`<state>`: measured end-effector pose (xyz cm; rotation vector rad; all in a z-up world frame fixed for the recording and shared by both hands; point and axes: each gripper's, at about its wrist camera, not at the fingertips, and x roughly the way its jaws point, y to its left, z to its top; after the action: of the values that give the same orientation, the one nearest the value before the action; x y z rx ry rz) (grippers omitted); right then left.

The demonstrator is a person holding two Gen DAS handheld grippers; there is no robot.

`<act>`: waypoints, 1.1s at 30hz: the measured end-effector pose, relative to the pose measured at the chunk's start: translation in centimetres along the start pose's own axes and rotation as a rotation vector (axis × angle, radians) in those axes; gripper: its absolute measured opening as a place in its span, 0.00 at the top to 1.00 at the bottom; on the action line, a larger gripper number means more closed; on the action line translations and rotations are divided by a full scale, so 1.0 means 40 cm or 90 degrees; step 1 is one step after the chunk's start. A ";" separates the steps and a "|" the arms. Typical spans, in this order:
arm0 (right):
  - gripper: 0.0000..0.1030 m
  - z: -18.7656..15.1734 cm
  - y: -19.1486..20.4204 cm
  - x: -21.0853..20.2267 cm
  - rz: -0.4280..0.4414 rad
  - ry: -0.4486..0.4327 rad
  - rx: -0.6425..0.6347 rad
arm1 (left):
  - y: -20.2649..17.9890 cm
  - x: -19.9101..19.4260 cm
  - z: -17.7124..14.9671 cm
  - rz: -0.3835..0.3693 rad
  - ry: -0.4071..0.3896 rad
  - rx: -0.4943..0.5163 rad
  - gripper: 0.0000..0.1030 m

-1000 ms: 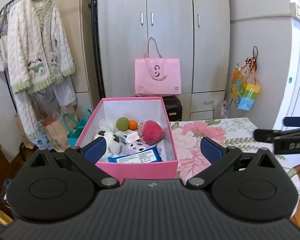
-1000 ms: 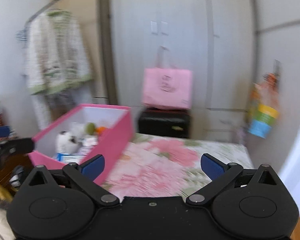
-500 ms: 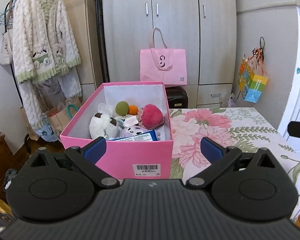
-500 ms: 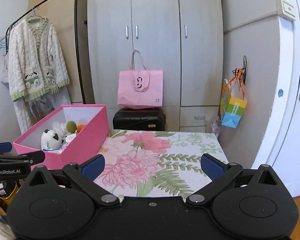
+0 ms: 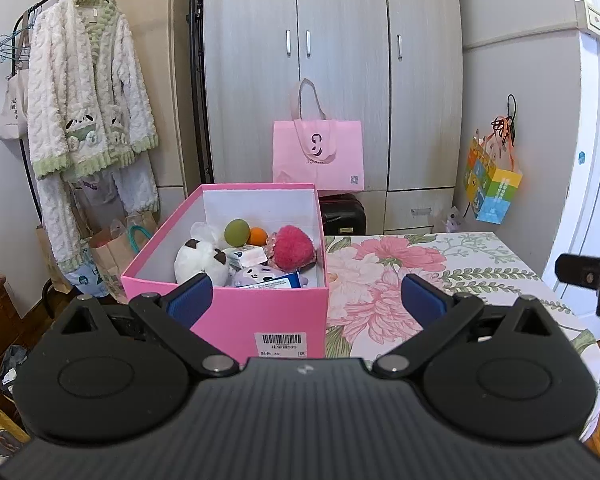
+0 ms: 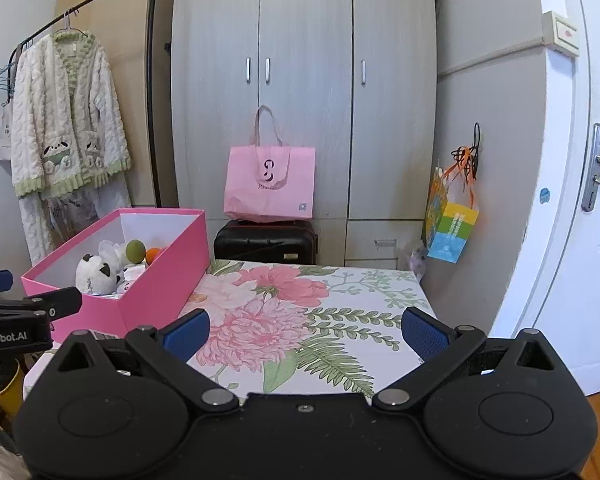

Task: Organize soft objects

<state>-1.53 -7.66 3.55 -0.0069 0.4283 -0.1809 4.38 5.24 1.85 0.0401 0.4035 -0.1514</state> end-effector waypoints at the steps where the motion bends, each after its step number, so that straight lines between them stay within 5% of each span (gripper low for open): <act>1: 0.00 -0.003 0.000 -0.003 -0.003 -0.006 0.002 | 0.001 -0.002 -0.001 -0.003 -0.005 0.000 0.01; 33: 0.00 -0.030 0.002 -0.018 -0.042 -0.026 -0.021 | 0.002 -0.024 -0.018 0.010 -0.012 0.002 0.00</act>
<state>-2.63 -7.42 2.75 -0.0569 0.3903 -0.2389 3.24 5.49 1.56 0.0454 0.3837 -0.1374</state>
